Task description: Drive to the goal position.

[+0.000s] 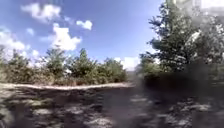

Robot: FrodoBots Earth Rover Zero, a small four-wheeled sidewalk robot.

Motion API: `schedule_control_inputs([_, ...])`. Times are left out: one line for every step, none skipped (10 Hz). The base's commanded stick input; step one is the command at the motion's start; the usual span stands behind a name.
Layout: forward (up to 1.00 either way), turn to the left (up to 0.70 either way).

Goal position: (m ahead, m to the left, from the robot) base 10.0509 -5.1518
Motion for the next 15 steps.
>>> schedule_control_inputs([0.7, 0.0])
schedule_control_inputs([0.7, 0.0])
schedule_control_inputs([0.7, 0.0])
schedule_control_inputs([0.7, 0.0])
schedule_control_inputs([0.7, 0.0])
schedule_control_inputs([0.7, 0.0])
schedule_control_inputs([0.7, 0.0])
schedule_control_inputs([0.7, 0.0])
schedule_control_inputs([0.7, 0.0])
schedule_control_inputs([0.7, 0.0])
schedule_control_inputs([0.7, 0.0])
schedule_control_inputs([0.7, 0.0])
schedule_control_inputs([0.7, 0.0])
schedule_control_inputs([0.7, 0.0])
schedule_control_inputs([0.7, 0.0])
